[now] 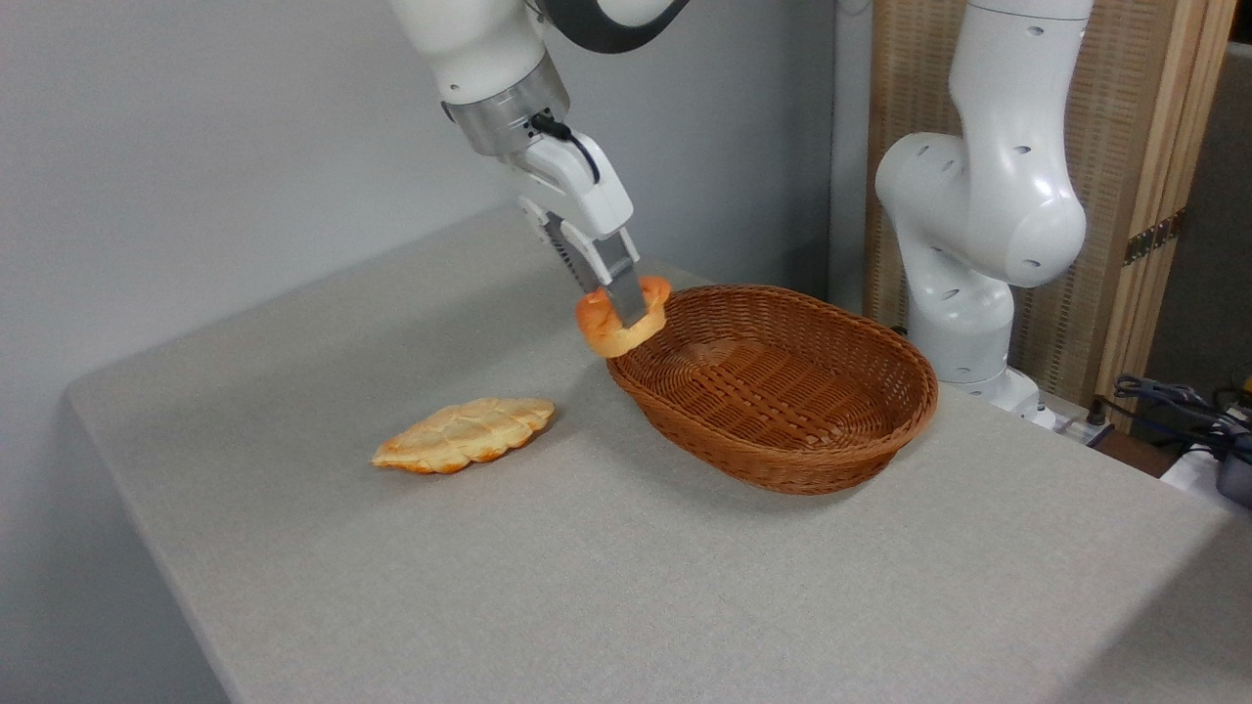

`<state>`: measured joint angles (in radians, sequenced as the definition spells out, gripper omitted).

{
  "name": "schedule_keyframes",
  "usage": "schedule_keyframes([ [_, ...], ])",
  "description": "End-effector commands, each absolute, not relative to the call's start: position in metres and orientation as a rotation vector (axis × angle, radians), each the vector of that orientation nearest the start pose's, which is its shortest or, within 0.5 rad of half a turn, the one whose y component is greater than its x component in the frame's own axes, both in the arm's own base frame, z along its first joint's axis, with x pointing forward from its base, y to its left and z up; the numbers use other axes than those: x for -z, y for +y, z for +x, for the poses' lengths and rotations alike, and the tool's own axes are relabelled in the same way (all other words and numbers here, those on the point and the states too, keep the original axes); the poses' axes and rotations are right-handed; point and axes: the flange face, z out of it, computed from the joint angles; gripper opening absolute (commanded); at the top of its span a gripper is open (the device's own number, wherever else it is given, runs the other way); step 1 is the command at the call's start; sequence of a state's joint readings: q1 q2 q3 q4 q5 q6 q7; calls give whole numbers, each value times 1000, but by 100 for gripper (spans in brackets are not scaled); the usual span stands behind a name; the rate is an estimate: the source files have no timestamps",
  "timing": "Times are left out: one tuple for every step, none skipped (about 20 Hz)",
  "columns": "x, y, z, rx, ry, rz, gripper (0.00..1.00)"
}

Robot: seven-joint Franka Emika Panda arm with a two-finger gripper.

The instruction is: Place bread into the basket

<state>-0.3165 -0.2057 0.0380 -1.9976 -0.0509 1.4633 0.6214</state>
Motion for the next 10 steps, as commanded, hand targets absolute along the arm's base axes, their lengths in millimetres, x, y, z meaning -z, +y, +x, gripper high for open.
schedule_keyframes([
  [-509,-136,407,-664,1435,-2875,63],
  [-502,-141,401,-689,1452,-2860,68],
  [-495,-145,397,-715,1470,-2844,79],
  [-490,-148,394,-733,1479,-2834,86],
  [-485,-151,391,-744,1489,-2825,93],
  [-478,-155,388,-761,1505,-2811,99],
  [-474,-155,386,-774,1510,-2806,100],
  [-470,-155,386,-783,1513,-2801,100],
  [-467,-156,386,-788,1518,-2797,100],
  [-464,-159,385,-786,1525,-2791,100],
])
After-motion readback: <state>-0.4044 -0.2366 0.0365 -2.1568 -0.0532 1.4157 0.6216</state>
